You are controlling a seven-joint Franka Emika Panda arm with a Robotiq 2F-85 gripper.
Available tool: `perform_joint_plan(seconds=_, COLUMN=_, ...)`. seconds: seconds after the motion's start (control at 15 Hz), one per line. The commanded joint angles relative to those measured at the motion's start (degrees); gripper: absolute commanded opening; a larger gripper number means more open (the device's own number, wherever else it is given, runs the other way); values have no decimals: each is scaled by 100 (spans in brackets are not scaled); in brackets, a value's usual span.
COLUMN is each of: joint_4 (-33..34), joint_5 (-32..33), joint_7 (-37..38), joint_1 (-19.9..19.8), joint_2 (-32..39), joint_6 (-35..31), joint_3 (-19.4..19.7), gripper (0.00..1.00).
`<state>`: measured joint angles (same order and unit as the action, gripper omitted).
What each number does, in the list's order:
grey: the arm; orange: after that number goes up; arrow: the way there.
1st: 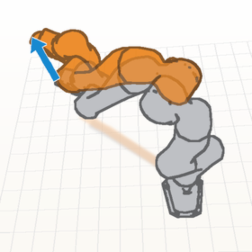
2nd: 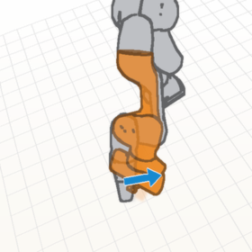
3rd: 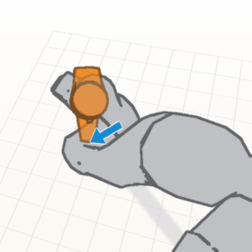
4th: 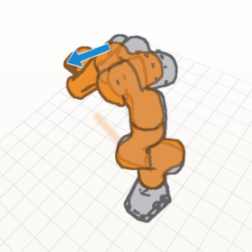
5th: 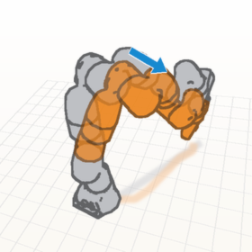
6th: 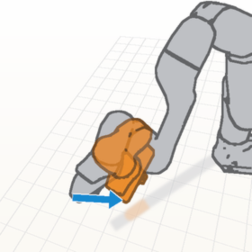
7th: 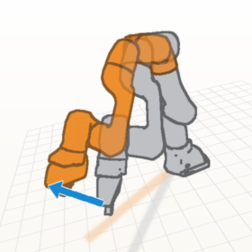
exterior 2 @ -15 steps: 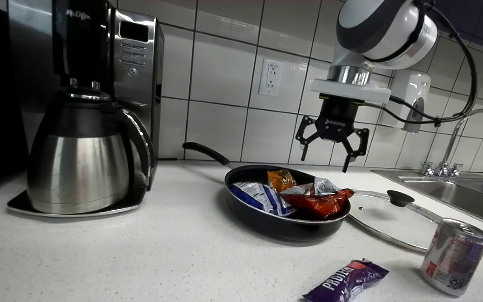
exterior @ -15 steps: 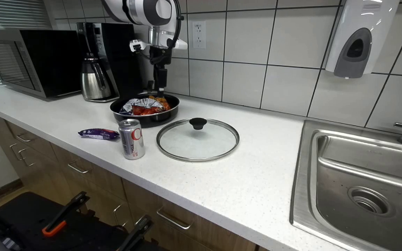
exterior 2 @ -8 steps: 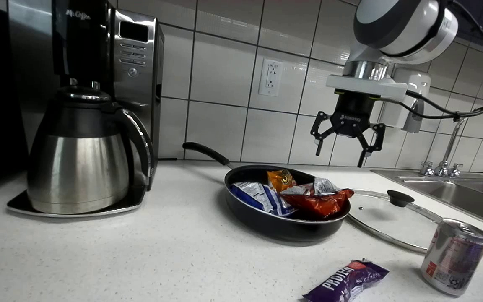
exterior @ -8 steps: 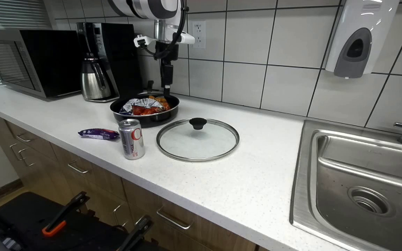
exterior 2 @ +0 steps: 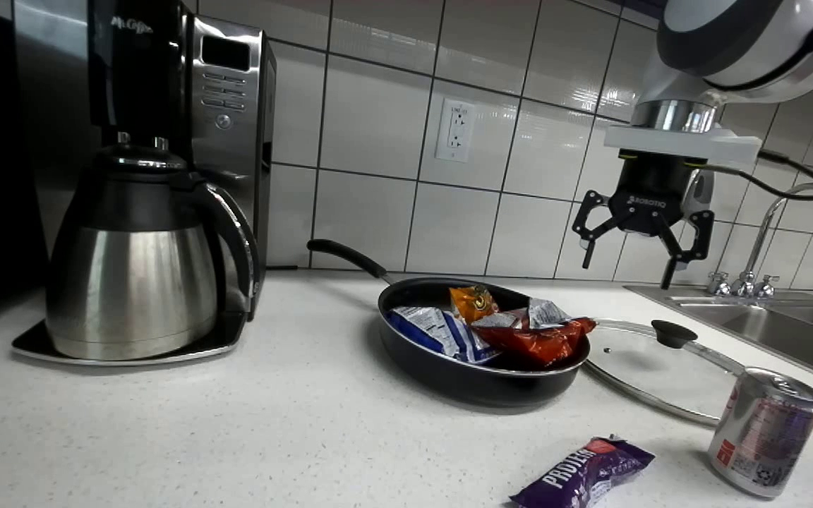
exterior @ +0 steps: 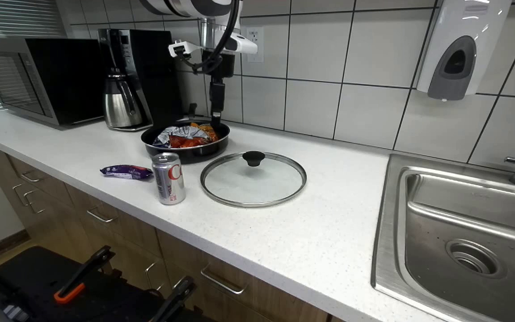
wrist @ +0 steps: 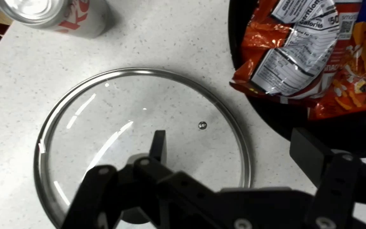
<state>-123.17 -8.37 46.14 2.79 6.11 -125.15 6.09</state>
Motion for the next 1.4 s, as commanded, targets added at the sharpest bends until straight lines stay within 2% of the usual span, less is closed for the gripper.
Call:
perform_joint_plan(seconds=0.0, joint_4=-657, joint_5=147, joint_7=-47, joint_1=-331, joint_2=-653, joint_6=-148, joint_3=53, gripper=100)
perform_joint_plan(seconds=0.27, joint_4=-887, joint_5=361, joint_7=-102, joint_1=-695, joint_2=-843, joint_6=-158, joint_3=222, gripper=100)
perform_joint_plan(seconds=0.6, joint_4=-856, joint_5=622, joint_7=-83, joint_1=-998, joint_2=-651, joint_6=-327, joint_3=375, gripper=100)
perform_joint_plan(seconds=0.67, joint_4=-770, joint_5=465, joint_7=-58, joint_1=-956, joint_2=-625, joint_6=-182, joint_3=320, gripper=100)
perform_joint_plan(seconds=1.33, joint_4=-776, joint_5=483, joint_7=-58, joint_1=-972, joint_2=-591, joint_6=-193, joint_3=311, gripper=100)
